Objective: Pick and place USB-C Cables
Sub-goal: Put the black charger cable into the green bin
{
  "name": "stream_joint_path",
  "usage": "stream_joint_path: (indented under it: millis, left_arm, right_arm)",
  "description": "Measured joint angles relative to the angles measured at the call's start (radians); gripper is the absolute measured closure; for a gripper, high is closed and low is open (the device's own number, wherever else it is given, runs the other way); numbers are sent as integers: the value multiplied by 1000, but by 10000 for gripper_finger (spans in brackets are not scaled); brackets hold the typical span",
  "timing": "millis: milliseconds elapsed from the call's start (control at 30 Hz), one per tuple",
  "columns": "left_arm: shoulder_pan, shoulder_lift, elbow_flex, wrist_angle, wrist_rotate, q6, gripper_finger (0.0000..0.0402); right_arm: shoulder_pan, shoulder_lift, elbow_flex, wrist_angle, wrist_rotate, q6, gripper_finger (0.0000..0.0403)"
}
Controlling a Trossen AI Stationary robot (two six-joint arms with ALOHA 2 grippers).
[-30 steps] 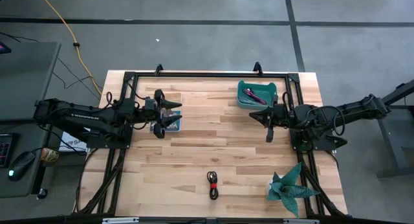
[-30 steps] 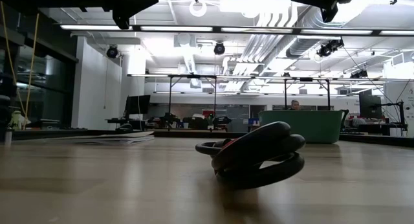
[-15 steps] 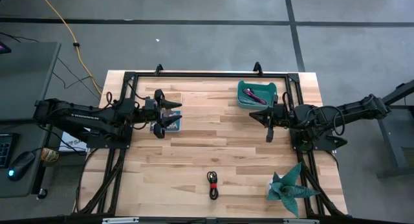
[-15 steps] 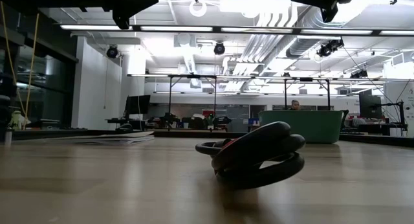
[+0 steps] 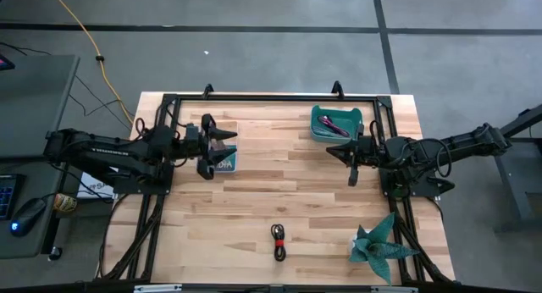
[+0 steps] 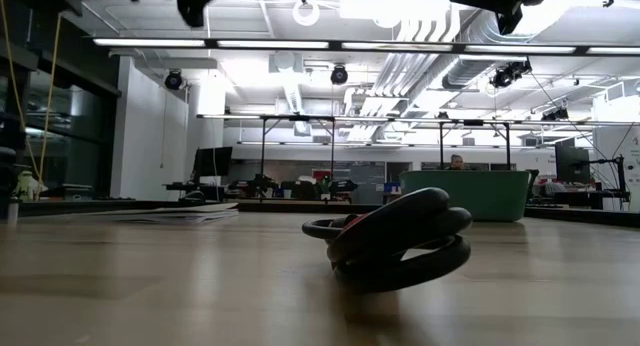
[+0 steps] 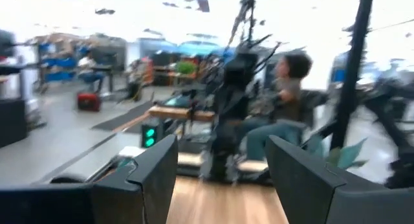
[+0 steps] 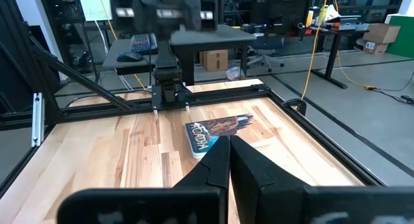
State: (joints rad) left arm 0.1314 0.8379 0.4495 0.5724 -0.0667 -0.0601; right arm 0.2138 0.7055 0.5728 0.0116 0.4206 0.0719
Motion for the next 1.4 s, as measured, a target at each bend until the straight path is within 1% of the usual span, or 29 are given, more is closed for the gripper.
stream_joint_path:
  millis: [67, 133, 233, 300, 400, 567, 633, 667, 733, 800, 867, 1000, 1133, 1233, 1400]
  left_arm:
    - [0, 0, 52, -31, 60, 5, 188]
    - [0, 0, 128, -110, 122, 22, 188]
    - [-1, 0, 244, -244, 133, 40, 188]
    - [0, 3, 294, -297, 122, 56, 188]
    - [0, 4, 319, -307, 107, 64, 188]
    - [0, 5, 322, -331, 104, 72, 188]
    - [0, 27, 322, -344, 133, 67, 188]
    - [0, 41, 322, -354, 176, 64, 188]
    - [0, 76, 322, -376, 274, 65, 188]
    - [-7, 126, 344, -408, 340, 86, 188]
    - [-23, 182, 393, -496, 343, 118, 188]
    - [-64, 317, 534, -688, 328, 157, 188]
    - [-147, 449, 645, -821, 328, 211, 188]
    - [-215, 548, 674, -844, 320, 241, 188]
    - [-295, 706, 678, -815, 316, 255, 188]
  right_arm:
    - [0, 0, 0, 0, 0, 0, 403]
    - [0, 0, 0, 0, 0, 0, 403]
    - [0, 0, 0, 0, 0, 6, 403]
    - [0, 0, 0, 0, 0, 11, 403]
    - [0, 0, 0, -4, 0, 14, 403]
    - [0, 0, 0, -8, 0, 8, 403]
    - [0, 0, 0, -8, 0, 7, 403]
    - [0, 0, 0, -7, 0, 7, 403]
    - [0, 0, 0, -7, 0, 7, 403]
    - [0, 0, 0, -7, 0, 7, 403]
    - [0, 0, 0, -4, 0, 6, 403]
    - [0, 1, 0, -1, 0, -1, 403]
    - [0, 1, 0, -7, 0, -1, 403]
    - [0, 1, 0, -8, 0, -1, 403]
    - [0, 1, 0, -10, 0, -1, 403]
